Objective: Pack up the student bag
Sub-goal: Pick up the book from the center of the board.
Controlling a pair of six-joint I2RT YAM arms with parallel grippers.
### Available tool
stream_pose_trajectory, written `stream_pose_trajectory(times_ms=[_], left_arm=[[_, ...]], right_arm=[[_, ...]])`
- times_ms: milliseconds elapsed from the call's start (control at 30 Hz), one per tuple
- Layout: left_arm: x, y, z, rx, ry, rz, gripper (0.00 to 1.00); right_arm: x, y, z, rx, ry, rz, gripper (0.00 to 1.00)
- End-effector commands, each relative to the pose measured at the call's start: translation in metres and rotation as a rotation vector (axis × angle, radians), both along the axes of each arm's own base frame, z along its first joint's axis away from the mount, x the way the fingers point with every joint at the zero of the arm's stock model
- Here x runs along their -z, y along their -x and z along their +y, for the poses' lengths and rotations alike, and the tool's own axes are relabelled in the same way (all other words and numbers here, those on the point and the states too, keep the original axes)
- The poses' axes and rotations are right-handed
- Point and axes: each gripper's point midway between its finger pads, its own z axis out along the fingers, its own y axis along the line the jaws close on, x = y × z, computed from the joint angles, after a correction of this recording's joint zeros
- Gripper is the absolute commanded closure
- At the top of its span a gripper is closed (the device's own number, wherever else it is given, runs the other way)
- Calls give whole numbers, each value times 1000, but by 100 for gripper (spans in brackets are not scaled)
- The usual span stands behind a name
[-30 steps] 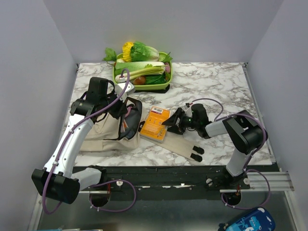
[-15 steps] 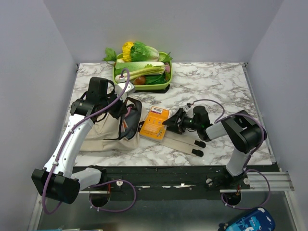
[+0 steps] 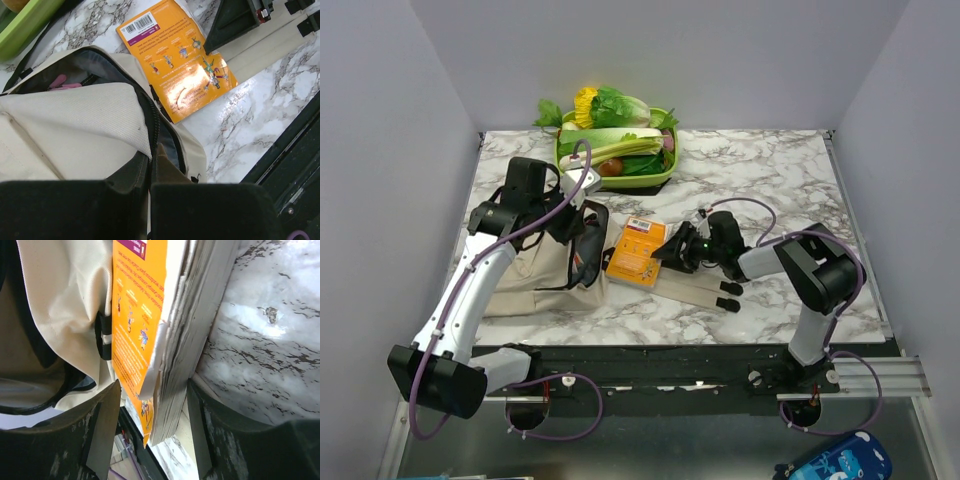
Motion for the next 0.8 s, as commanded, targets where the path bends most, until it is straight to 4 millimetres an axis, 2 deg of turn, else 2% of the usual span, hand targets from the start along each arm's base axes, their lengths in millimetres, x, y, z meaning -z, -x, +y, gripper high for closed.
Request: stream_pose_trajectory(times_ms=[0,100,200,267,367,400,500,533,567,667,700,767], left_arm=[[-28,2,-28,99,92,-76,100],[-15,5,-32,109,80,-56,100],[-3,6,-38,121,65,-40,100],[-3,6,-41,129,66,-42,100],[-5,6,-44,134,69,-46,100],[-7,5,-43,129,71,-47,100],[-8,6,-44,133,69,-50,100],[-8,6,-45,135,68,-51,100],[-8,6,-45,135,70,-51,100],[-8,7,-46,139,69,-50,100],[-9,6,-46,140,68,-52,100],[-9,7,-47,142,68,-48,100]], right_arm=[[-10,-2,13,-9,-58,-76,39],[-48,-1,19,-46,-154,-198,38],[-66,0,21,-67,-186,-255,36],[-62,-1,21,-71,-171,-248,34],[-38,-3,23,-79,-110,-176,34],[-24,0,23,-77,-73,-132,34],[-11,1,27,-85,-51,-100,35],[-8,1,29,-91,-41,-87,36],[-10,-3,31,-100,-31,-107,45],[0,-4,33,-114,59,-107,61],[-2,-7,37,-117,73,-118,62],[5,-8,36,-108,111,-104,63]])
